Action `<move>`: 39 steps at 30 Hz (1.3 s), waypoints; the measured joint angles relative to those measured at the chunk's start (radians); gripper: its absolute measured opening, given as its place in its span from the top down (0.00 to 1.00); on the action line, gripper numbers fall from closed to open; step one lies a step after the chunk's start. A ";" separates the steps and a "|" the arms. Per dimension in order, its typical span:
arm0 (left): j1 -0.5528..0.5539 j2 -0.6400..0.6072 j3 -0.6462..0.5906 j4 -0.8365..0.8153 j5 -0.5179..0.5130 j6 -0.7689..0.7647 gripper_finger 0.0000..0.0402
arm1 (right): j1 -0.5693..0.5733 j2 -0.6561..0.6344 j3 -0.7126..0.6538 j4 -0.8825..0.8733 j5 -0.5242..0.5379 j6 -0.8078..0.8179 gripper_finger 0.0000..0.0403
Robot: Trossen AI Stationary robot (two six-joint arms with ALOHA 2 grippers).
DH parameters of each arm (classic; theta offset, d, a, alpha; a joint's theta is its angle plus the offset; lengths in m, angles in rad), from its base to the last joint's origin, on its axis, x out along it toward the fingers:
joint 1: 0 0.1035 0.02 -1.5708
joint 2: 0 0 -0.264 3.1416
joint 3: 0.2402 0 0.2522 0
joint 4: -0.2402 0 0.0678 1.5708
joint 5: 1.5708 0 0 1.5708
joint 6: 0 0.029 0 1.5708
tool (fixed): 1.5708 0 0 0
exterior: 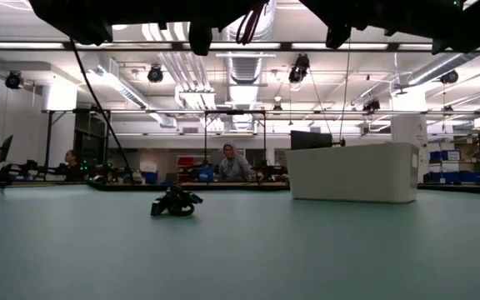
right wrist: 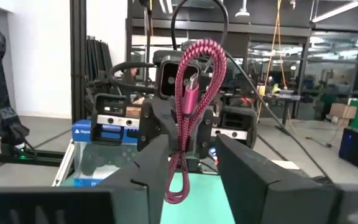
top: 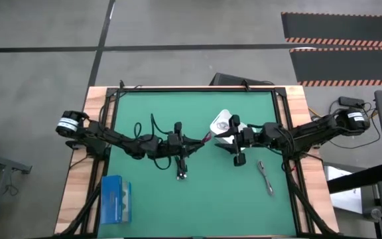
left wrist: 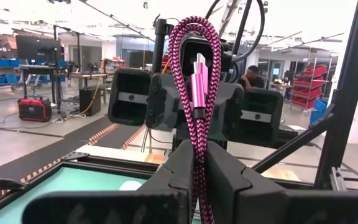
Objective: Pick and place USB-C Cables
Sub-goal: Put the black red charger cable into the white bin
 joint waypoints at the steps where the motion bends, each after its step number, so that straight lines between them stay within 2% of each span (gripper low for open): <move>1: 0.000 0.000 0.001 0.000 0.000 0.000 0.98 | 0.000 0.004 0.002 -0.002 0.000 0.009 0.66; 6: 0.000 0.001 0.002 0.000 0.000 0.000 0.98 | 0.000 0.051 0.040 0.000 0.016 0.046 0.56; 10: 0.000 0.001 0.003 0.002 0.000 0.001 0.98 | 0.000 0.096 0.089 0.000 0.018 0.047 0.52; 23: 0.001 0.001 0.003 0.002 0.000 0.001 0.98 | 0.000 0.199 0.188 0.005 0.037 0.033 0.53; 27: 0.001 0.000 0.003 -0.002 -0.003 0.000 0.98 | 0.000 0.218 0.200 0.007 0.058 0.023 0.60; 35: 0.002 0.000 0.001 -0.007 -0.007 -0.001 0.98 | 0.002 0.229 0.209 0.007 0.045 0.008 0.87; 39: 0.002 0.000 0.001 -0.011 -0.006 -0.002 0.94 | 0.007 0.228 0.209 0.005 0.046 -0.002 0.96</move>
